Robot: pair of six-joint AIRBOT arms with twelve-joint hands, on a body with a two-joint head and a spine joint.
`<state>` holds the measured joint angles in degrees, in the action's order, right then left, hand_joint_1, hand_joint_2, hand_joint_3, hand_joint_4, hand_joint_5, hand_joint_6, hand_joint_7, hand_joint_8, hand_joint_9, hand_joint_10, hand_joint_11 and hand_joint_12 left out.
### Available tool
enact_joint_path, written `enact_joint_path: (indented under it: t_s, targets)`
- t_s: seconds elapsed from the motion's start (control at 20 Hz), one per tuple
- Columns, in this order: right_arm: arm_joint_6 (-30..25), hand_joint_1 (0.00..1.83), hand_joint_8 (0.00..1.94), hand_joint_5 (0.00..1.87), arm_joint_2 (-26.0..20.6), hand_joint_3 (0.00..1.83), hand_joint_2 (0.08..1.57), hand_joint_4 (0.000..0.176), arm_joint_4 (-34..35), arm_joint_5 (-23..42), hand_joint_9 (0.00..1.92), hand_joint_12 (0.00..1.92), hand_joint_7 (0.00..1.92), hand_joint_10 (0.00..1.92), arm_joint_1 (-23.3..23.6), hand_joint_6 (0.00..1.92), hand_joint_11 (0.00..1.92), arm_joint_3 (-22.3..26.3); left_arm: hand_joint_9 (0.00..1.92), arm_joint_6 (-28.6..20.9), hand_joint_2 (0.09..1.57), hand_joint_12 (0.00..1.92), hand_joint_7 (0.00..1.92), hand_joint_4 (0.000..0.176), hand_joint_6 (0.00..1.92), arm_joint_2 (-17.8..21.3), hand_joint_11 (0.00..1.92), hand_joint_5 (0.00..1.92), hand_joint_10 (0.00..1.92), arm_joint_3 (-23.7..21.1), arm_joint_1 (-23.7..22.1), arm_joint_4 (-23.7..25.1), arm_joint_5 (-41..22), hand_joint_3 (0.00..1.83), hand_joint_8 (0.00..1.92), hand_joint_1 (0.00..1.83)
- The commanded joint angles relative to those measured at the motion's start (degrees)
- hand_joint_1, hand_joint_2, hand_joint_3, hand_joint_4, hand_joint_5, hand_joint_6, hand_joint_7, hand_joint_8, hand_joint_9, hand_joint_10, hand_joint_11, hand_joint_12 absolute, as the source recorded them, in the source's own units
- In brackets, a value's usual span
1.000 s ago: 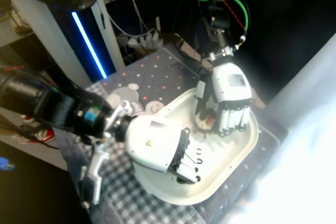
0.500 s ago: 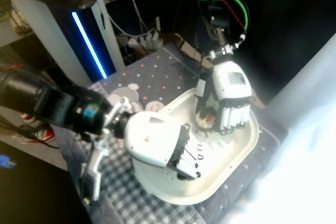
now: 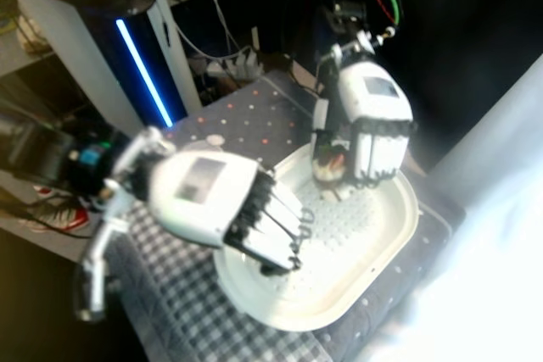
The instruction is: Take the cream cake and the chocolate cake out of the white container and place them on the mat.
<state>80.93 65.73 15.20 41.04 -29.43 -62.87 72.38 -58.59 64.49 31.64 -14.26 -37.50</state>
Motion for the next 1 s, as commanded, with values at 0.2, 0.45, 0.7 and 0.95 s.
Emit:
enact_joint_path:
  t_s: [0.2, 0.45, 0.7, 0.95]
  targets:
    - [0.1, 1.27, 0.98, 0.89, -6.3, 0.00, 1.11, 0.000, -4.6, 14.9, 1.10, 1.56, 1.12, 1.18, 0.7, 0.99, 0.95, 7.0, 0.81, -0.3, 1.17, 1.50, 0.91, 0.000, 1.24, 6.3, 0.66, 0.75, 1.38, -6.9, 3.3, 2.0, -15.8, 0.00, 1.12, 1.36]
    - [0.1, 1.27, 1.12, 0.89, -12.4, 0.00, 1.12, 0.000, -6.4, 20.6, 1.03, 1.70, 1.06, 1.27, -4.9, 0.92, 0.81, 13.3, 0.86, -0.3, 1.17, 1.43, 0.91, 0.000, 1.22, 11.1, 0.71, 0.74, 1.33, -13.5, 8.9, 3.7, -21.5, 0.00, 1.11, 1.36]
    - [0.1, 1.38, 1.17, 0.93, -17.0, 0.00, 1.14, 0.000, -5.4, 27.2, 0.87, 1.64, 0.91, 1.40, -14.0, 0.84, 0.82, 18.6, 0.86, -0.2, 1.18, 1.42, 0.87, 0.000, 1.22, 13.9, 0.75, 0.72, 1.36, -18.4, 14.1, 4.8, -23.0, 0.00, 1.16, 1.36]
    - [-4.9, 1.28, 1.19, 0.99, -18.6, 0.00, 1.11, 0.000, -3.8, 28.6, 0.95, 1.70, 1.02, 1.36, -21.7, 0.79, 0.82, 21.4, 0.85, -0.7, 1.17, 1.36, 0.88, 0.000, 1.25, 13.9, 0.68, 0.76, 1.34, -22.2, 19.5, 4.7, -21.9, 0.00, 1.09, 1.36]
